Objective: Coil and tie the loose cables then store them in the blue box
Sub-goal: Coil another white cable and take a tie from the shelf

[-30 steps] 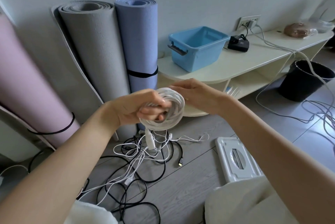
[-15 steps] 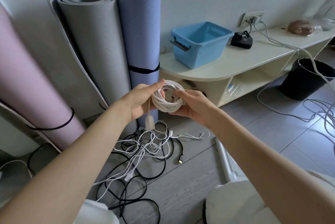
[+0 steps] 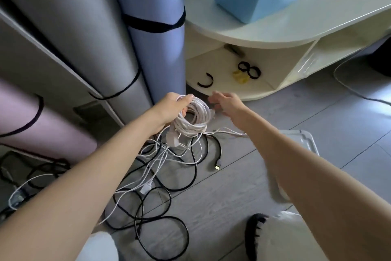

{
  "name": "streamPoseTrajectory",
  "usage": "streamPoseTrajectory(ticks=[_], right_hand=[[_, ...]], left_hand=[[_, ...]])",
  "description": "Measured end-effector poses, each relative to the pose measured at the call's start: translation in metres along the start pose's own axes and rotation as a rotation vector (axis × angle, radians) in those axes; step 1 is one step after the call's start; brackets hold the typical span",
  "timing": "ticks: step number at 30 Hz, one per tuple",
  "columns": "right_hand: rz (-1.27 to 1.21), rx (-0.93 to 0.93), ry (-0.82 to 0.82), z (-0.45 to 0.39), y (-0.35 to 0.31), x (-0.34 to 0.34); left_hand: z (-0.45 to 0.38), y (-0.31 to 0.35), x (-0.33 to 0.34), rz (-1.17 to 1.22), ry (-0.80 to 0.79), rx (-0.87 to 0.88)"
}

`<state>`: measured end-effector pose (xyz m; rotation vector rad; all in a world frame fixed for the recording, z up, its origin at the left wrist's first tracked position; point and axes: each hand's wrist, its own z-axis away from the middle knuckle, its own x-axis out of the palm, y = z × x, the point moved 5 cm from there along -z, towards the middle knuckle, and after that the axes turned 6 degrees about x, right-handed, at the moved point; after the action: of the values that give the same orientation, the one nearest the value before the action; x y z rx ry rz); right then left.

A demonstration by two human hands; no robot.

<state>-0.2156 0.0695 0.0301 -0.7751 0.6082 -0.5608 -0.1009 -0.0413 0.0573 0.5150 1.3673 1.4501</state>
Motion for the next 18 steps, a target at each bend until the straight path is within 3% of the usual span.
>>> streamPoseTrajectory(ticks=[3, 5, 12, 18], right_hand=[[0.497, -0.165, 0.148, -0.048, -0.003, 0.002], [0.654, -0.24, 0.247, -0.07, -0.001, -0.003], [0.741, -0.143, 0.556, -0.1, 0.01, -0.065], [0.831, 0.036, 0.436, -0.134, 0.027, -0.101]], left_hand=[[-0.027, -0.018, 0.008, -0.043, -0.038, 0.001], [-0.041, -0.027, 0.016, -0.065, -0.08, 0.001], [-0.069, -0.046, 0.05, -0.054, -0.142, -0.072], [-0.078, -0.049, 0.071, -0.084, -0.187, -0.12]])
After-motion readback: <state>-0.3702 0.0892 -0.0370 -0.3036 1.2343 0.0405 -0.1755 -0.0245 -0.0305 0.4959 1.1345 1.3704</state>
